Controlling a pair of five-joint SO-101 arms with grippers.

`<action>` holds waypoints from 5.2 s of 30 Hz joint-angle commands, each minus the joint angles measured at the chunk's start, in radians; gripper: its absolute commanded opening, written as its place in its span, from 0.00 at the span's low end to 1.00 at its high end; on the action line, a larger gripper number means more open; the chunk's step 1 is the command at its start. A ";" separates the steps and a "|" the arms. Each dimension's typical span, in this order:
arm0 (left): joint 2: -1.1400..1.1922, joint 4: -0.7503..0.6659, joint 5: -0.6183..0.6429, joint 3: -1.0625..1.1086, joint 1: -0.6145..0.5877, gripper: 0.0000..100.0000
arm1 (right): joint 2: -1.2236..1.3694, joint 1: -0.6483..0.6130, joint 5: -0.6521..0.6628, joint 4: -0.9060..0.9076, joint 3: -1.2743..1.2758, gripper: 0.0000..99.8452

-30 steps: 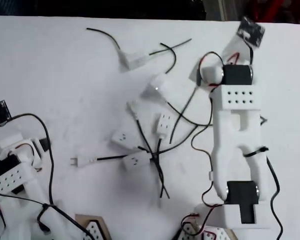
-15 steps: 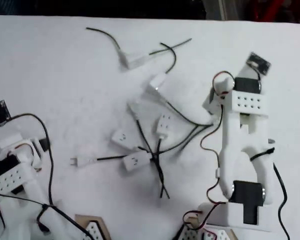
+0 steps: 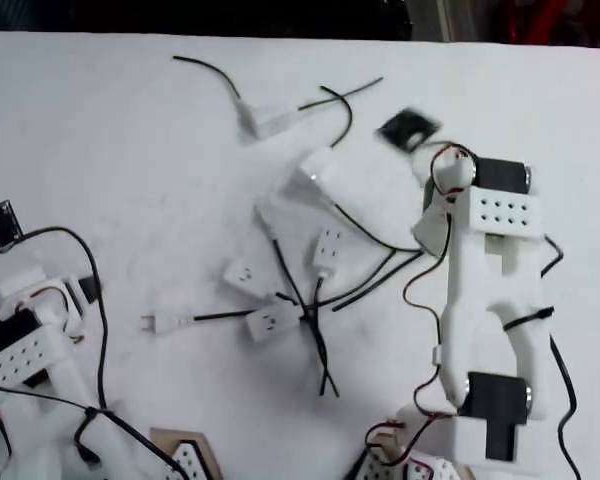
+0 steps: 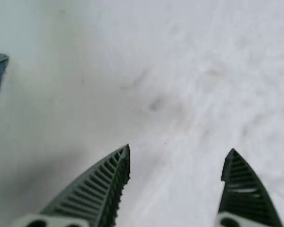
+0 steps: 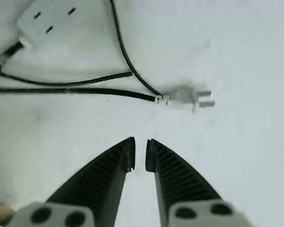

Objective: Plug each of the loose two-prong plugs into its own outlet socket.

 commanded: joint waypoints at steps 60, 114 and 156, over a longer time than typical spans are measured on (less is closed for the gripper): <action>-0.022 -0.025 0.000 -0.005 -0.007 0.31 | 0.387 0.213 0.442 0.282 -0.295 0.02; -0.027 -0.068 0.000 0.026 -0.008 0.31 | 0.275 -0.113 -0.353 -0.042 0.109 0.10; -0.027 -0.068 0.000 0.026 -0.007 0.31 | 0.381 -0.042 -0.305 0.071 0.034 0.07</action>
